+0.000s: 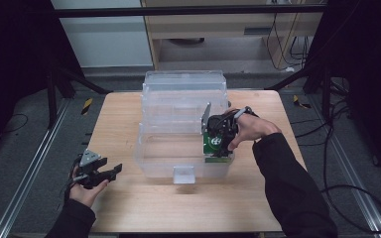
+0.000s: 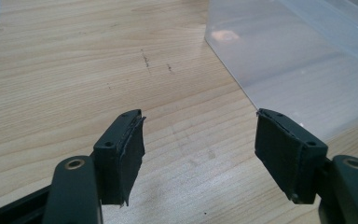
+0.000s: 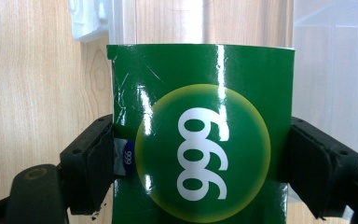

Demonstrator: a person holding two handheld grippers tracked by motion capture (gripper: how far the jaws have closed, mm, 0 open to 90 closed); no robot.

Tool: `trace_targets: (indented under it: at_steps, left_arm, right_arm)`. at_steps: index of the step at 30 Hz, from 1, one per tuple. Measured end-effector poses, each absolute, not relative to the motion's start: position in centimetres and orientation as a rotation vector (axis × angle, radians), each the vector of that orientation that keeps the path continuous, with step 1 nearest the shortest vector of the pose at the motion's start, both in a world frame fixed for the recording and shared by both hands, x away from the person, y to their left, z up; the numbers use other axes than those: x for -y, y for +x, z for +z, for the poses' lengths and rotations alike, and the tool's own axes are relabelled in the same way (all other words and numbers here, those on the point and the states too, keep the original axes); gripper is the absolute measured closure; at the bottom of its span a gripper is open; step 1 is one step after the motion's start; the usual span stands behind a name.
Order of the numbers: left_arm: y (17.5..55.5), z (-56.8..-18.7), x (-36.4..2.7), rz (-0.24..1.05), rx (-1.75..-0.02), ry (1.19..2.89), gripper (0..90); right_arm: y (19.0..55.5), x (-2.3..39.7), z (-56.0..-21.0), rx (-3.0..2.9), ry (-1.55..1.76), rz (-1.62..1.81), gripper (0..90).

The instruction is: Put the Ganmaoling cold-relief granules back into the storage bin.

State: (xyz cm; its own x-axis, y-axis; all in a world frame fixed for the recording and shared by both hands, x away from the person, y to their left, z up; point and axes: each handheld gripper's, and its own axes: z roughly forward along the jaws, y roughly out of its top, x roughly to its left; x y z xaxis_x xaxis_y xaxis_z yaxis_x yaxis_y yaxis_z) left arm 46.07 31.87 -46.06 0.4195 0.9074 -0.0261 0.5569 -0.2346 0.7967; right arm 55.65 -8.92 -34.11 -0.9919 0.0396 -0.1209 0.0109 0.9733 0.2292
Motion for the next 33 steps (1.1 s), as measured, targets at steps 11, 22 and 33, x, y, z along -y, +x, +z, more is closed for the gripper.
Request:
trace_targets:
  at_steps: [11,22,33]
  left_arm:
    - [46.1,-46.1,-31.8,0.586,-1.244,1.925,31.8]
    - [46.1,-46.1,-31.8,0.587,-1.243,1.926,31.8]
    - [46.1,-46.2,-31.8,0.584,-1.241,1.930,31.8]
  right_arm:
    - [55.6,9.7,-33.6,-2.991,0.009,0.406,19.0]
    - [55.8,9.4,-34.1,-3.002,0.015,0.409,19.3]
    - [56.2,10.0,-34.1,-3.012,0.052,0.472,19.4]
